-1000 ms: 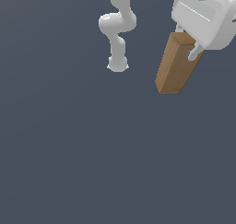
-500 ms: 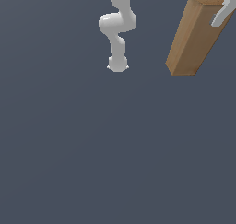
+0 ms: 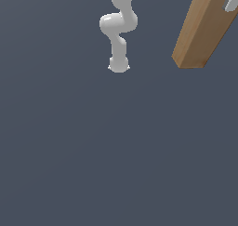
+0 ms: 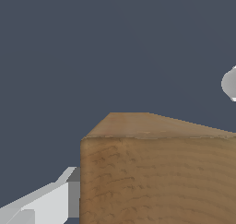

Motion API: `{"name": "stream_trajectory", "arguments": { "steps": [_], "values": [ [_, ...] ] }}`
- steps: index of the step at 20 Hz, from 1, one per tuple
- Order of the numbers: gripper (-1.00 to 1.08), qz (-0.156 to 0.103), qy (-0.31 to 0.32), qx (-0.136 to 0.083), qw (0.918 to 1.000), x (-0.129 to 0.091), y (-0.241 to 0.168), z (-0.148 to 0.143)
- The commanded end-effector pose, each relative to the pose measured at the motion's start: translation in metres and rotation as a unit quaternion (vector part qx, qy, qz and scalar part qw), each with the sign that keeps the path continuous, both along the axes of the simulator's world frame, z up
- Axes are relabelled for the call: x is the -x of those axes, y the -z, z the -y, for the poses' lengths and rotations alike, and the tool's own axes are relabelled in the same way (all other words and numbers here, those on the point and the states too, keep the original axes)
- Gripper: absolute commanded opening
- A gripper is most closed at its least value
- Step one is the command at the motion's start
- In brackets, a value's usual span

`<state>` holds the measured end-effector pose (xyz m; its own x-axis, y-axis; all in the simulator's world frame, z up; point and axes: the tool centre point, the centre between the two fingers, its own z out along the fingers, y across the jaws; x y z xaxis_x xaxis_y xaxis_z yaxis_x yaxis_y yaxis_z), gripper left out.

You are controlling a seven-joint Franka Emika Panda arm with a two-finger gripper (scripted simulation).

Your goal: Pick up the object and move it to a goal position.

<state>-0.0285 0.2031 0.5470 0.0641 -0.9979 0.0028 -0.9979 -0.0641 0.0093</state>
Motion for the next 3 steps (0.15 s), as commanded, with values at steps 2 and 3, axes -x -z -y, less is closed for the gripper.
{"name": "stream_trajectory", "arguments": {
  "steps": [2, 3],
  "values": [
    [-1.00, 0.005, 0.000, -0.002, 1.0000, 0.0009, -0.0077, -0.0004],
    [-1.00, 0.005, 0.000, -0.002, 1.0000, 0.0009, -0.0078, -0.0004]
  ]
}}
